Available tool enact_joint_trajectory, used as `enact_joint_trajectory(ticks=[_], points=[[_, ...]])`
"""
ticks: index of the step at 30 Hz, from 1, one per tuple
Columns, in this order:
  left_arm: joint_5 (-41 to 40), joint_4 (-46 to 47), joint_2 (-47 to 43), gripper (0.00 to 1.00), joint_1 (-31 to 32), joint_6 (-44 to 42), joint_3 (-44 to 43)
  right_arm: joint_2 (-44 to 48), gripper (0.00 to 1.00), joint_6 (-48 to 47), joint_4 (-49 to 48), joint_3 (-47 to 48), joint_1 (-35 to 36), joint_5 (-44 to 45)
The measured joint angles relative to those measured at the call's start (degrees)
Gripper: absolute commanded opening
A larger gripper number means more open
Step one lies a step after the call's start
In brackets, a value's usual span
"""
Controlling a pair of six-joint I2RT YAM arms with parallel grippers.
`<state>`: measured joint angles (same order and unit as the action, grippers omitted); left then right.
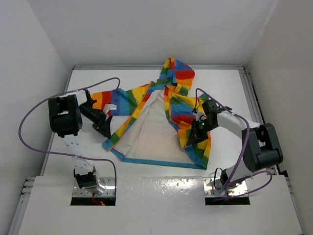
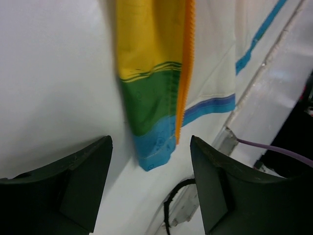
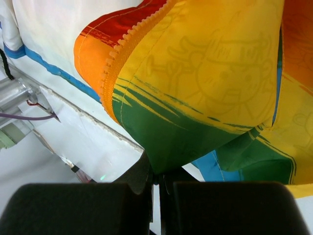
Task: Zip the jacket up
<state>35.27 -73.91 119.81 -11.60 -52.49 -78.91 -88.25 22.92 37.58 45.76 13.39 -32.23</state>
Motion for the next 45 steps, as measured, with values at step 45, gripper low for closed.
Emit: enact_joint_trajectory(ticks=[45], points=[[2.97, -2.78, 4.83, 0.6, 4.0, 5.14, 7.67, -0.35, 0.0, -0.26, 0.39, 0.87, 0.63, -0.9]])
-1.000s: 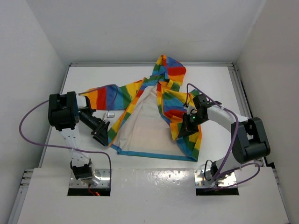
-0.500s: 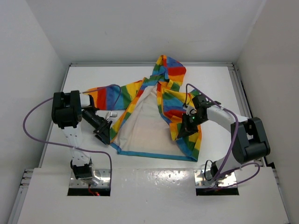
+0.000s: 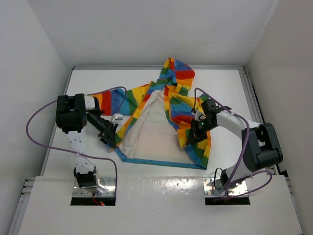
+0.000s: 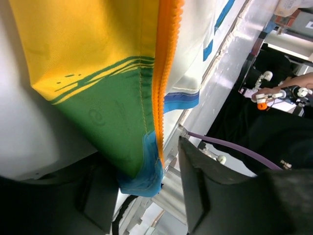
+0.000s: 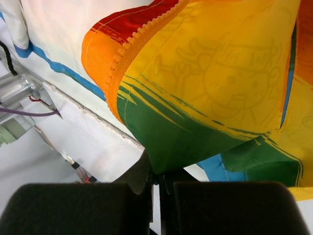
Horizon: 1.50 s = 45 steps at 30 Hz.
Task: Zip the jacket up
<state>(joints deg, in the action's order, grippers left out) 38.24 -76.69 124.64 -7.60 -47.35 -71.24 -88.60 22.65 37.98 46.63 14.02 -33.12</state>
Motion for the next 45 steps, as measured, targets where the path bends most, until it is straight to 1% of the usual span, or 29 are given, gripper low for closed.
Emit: enact_joint_trajectory(ticks=[1, 2, 4, 6, 10, 19, 23, 28, 33, 36, 41, 45], points=[[0.04, -0.5, 0.2, 0.66, 0.0, -0.09, -0.44, 0.0, 0.0, -0.02, 0.02, 0.0, 0.0, -0.02], [0.11, -1.05, 0.26, 0.68, 0.0, -0.22, -0.76, 0.0, 0.0, -0.02, 0.04, 0.0, 0.0, -0.04], [0.13, -2.34, 0.26, 0.73, -0.15, -0.79, -1.38, 0.0, 0.0, -0.04, 0.07, 0.0, 0.0, -0.07], [0.02, -2.91, 0.09, 0.74, -0.33, -1.36, -1.4, 0.0, 0.0, -0.04, 0.09, 0.0, 0.02, -0.11], [-1.33, -2.84, -1.11, 0.74, -1.4, -2.47, -0.92, 0.0, 0.0, -0.07, 0.09, 0.0, 0.28, -0.13], [-8.26, -2.54, -4.17, 0.74, -7.06, -6.84, -0.9, 0.0, 0.0, -0.09, 0.35, 0.5, 1.09, -0.15], [-8.85, -2.82, -4.0, 0.74, -7.87, -7.63, -2.03, 0.0, 0.0, -0.09, 0.33, 1.2, 1.53, -0.15], [-8.46, -3.43, -1.95, 0.74, -6.1, -6.29, -5.88, -0.11, 0.0, -0.13, 0.37, 1.57, 1.88, -0.13], [-7.17, -3.54, -0.79, 0.74, -2.8, -3.78, -6.16, -0.28, 0.0, -0.24, 0.85, 1.88, 1.92, -0.07], [-6.38, -4.66, 0.85, 0.74, -2.03, -2.47, -7.26, -0.33, 0.0, -0.24, 1.09, 1.95, 1.95, -0.07], [-5.86, -5.9, 2.89, 0.71, -1.49, -0.5, -8.46, -0.74, 0.0, -0.15, 1.05, 1.95, 1.95, -0.11], [-6.27, -6.1, 3.3, 0.7, 0.24, 0.22, -8.39, -1.07, 0.0, -0.15, 1.03, 1.95, 2.27, -0.11]])
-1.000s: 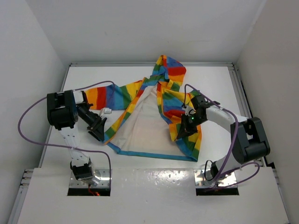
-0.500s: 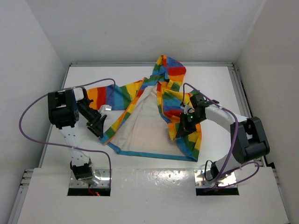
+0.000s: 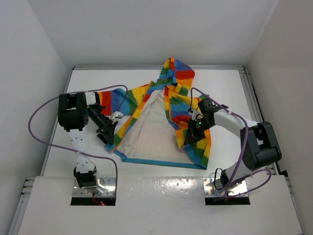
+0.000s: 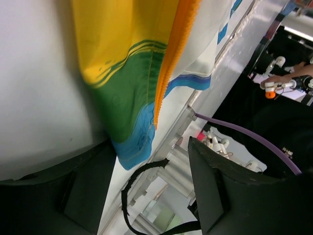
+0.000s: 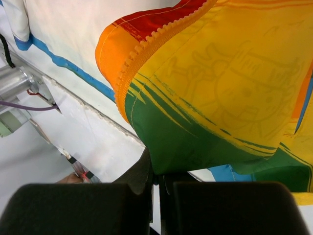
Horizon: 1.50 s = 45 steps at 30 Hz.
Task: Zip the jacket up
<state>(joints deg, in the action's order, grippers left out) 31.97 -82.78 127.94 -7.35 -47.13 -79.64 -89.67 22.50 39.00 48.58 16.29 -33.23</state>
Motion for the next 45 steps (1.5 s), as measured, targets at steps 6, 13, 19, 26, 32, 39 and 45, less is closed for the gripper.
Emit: enact_joint_trajectory(ticks=[6, 13, 19, 26, 32, 39, 45], points=[[-0.35, 1.14, -0.11, 0.68, 2.54, 4.11, 0.94, 0.0, 0.0, -0.02, 0.04, 0.0, 0.09, 0.0], [-0.17, 3.54, -1.2, 0.58, 2.56, 7.43, 2.62, 0.0, 0.0, -0.02, 0.0, 0.0, 0.09, -0.02], [0.59, 4.87, -1.2, 0.52, 2.49, 8.22, 3.17, 0.0, 0.0, -0.02, 0.04, 0.0, 0.09, -0.02], [2.62, 5.42, -1.05, 0.52, 2.03, 8.37, 3.54, 0.02, 0.0, -0.04, 0.04, 0.0, 0.15, 0.0], [4.24, 5.55, -0.9, 0.51, 2.23, 7.45, 5.27, 0.02, 0.0, -0.04, 0.04, 0.0, 0.26, 0.02], [4.61, 5.68, -0.85, 0.53, 2.29, 7.04, 6.78, 0.02, 0.0, -0.09, 0.07, 0.0, 0.26, 0.04], [4.9, 5.44, -0.87, 0.53, 2.56, 6.6, 7.58, 0.04, 0.0, -0.09, 0.07, 0.0, 0.28, 0.04]])
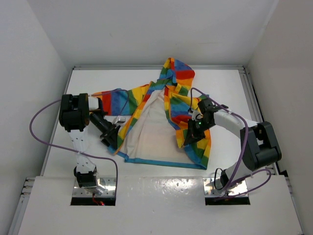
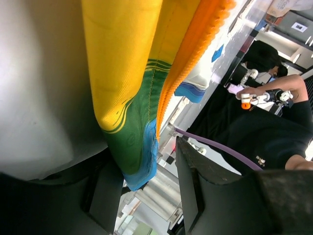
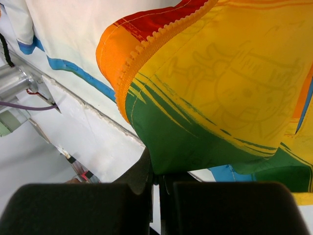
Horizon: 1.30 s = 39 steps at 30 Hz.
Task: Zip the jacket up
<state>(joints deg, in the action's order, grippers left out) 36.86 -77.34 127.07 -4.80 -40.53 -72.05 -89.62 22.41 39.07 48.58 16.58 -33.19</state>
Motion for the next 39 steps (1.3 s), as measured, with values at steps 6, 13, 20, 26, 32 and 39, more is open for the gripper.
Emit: enact_joint_trajectory(ticks=[6, 13, 20, 26, 32, 39], points=[[-0.15, 0.39, -0.5, 0.5, 0.42, -0.2, 1.11, 0.0, 0.0, 0.0, 0.0, 0.0, 0.04, 0.0], [-0.46, 1.05, -0.81, 0.47, 0.63, -1.01, 2.6, 0.02, 0.0, -0.02, 0.0, 0.0, 0.07, 0.0], [-1.07, 1.62, -0.96, 0.43, 0.66, -1.2, 3.43, 0.11, 0.0, -0.2, 0.0, 0.0, 0.04, 0.0], [-1.14, 1.11, -0.63, 0.43, 0.57, -1.2, 2.71, 0.11, 0.0, -0.22, 0.0, 0.0, 0.04, 0.0], [-1.11, 0.22, 0.61, 0.42, 0.57, -0.87, 0.2, 0.11, 0.0, -0.24, 0.0, 0.0, 0.07, -0.02], [-0.87, -0.33, 1.03, 0.45, 0.28, -0.98, -0.5, 0.11, 0.0, -0.39, 0.0, 0.0, 0.04, -0.02]])
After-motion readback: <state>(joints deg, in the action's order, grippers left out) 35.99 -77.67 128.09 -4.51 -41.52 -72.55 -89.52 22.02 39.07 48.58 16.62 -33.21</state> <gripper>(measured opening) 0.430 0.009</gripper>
